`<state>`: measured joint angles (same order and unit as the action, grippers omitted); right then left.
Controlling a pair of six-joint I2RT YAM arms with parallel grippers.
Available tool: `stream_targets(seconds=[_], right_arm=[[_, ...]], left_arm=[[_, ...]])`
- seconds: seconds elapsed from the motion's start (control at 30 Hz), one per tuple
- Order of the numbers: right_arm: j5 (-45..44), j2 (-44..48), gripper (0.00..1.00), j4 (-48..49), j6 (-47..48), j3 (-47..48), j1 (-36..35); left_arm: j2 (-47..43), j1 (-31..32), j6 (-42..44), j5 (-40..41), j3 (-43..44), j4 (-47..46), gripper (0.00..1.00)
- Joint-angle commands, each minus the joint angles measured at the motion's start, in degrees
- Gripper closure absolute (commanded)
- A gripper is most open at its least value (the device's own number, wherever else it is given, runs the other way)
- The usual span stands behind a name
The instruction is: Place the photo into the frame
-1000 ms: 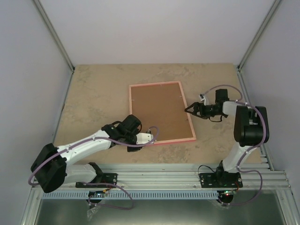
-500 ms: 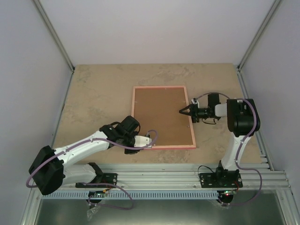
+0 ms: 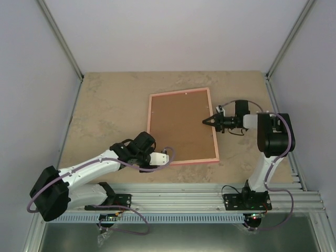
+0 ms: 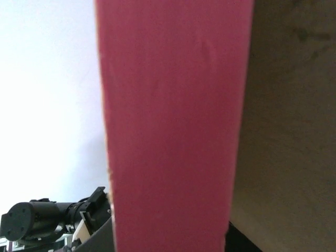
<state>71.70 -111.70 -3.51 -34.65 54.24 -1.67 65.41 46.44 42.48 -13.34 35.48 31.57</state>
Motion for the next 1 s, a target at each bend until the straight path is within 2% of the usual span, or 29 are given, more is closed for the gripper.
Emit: stream_targets(seconds=[0.0, 0.1, 0.2, 0.37, 0.53, 0.63, 0.77, 0.97], right_arm=[[3.3, 5.0, 0.99, -4.0, 4.6, 5.0, 0.7], [4.1, 5.0, 0.99, -10.2, 7.5, 10.4, 1.1], [4.1, 5.7, 0.99, -15.5, 11.5, 17.1, 2.6], [-0.1, 8.4, 0.99, -25.9, 22.6, 28.3, 3.9], [-8.9, 10.2, 0.99, -38.7, 37.0, 43.5, 3.9], [-15.9, 11.4, 0.99, -42.7, 43.0, 51.0, 3.7], [-25.6, 14.5, 0.99, -42.2, 48.0, 56.9, 1.9], [-45.4, 19.1, 0.99, -37.9, 60.7, 57.2, -9.0]], left_arm=[[-2.3, -0.7, -1.2, 5.7, 2.1, -6.6, 0.66], [-2.8, -2.0, -3.3, 7.2, 5.5, -3.3, 0.42], [-4.4, -4.6, -5.5, 8.4, 9.2, -1.4, 0.23], [-5.0, -10.6, -11.1, 11.1, 16.0, -2.5, 0.02], [-3.2, -17.6, -20.2, 13.7, 21.5, -6.6, 0.01], [-3.5, -24.9, -29.5, 14.9, 23.2, -9.7, 0.00], [-4.0, -33.8, -39.4, 13.4, 24.0, -10.7, 0.01], [-3.2, -38.3, -46.6, 10.3, 25.0, -12.1, 0.01]])
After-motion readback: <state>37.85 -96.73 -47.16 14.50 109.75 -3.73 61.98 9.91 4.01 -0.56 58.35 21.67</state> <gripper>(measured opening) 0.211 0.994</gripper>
